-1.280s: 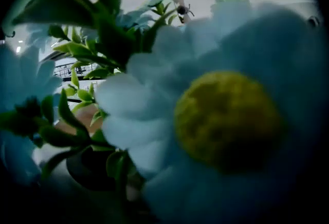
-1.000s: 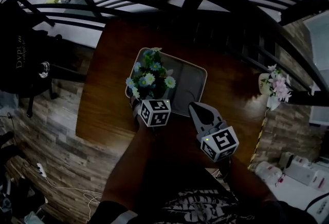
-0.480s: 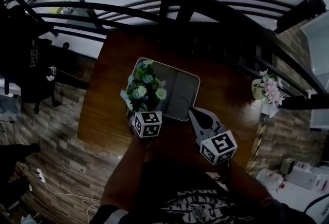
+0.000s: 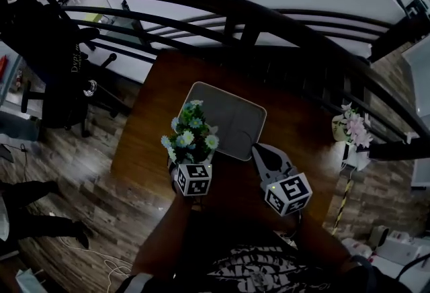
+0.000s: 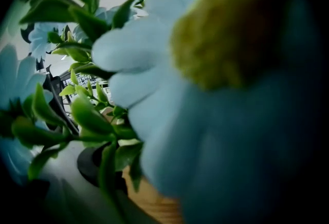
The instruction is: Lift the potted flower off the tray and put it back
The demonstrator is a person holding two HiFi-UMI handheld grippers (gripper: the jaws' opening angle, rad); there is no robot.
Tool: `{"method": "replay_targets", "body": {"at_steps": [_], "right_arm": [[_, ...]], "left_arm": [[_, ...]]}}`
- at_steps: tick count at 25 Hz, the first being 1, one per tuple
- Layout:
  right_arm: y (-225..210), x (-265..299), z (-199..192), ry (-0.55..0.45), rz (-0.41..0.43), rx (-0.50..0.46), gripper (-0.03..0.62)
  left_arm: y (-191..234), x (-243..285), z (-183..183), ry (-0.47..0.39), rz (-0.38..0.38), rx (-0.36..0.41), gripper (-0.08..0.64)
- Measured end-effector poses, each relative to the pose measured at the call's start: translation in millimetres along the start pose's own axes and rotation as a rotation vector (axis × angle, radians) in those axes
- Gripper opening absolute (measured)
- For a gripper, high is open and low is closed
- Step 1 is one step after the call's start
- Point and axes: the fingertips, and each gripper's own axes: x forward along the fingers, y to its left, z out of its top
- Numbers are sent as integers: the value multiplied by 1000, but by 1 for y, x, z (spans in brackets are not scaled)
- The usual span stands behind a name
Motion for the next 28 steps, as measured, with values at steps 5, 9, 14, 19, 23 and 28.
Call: {"method": "replay_targets", "body": {"at_steps": [5, 9, 14, 19, 23, 28], "right_arm": [[9, -2, -3, 5, 29, -6, -2], [19, -4, -11, 25, 50, -18, -2], [28, -4, -14, 45, 63, -35, -2], [30, -6, -16, 64, 67, -43, -2], [36, -6, -14, 66, 75, -45, -2], [38, -9, -12, 65, 84, -44, -2]], "left_arm": [[8, -24, -40, 38, 46, -36, 525], [12, -34, -74, 67, 72, -50, 525], [14, -34, -98, 84, 84, -21, 525], [11, -29, -102, 66, 80, -22, 525], [13, -27, -104, 65, 61, -33, 525], [13, -31, -108, 80, 62, -33, 525]]}}
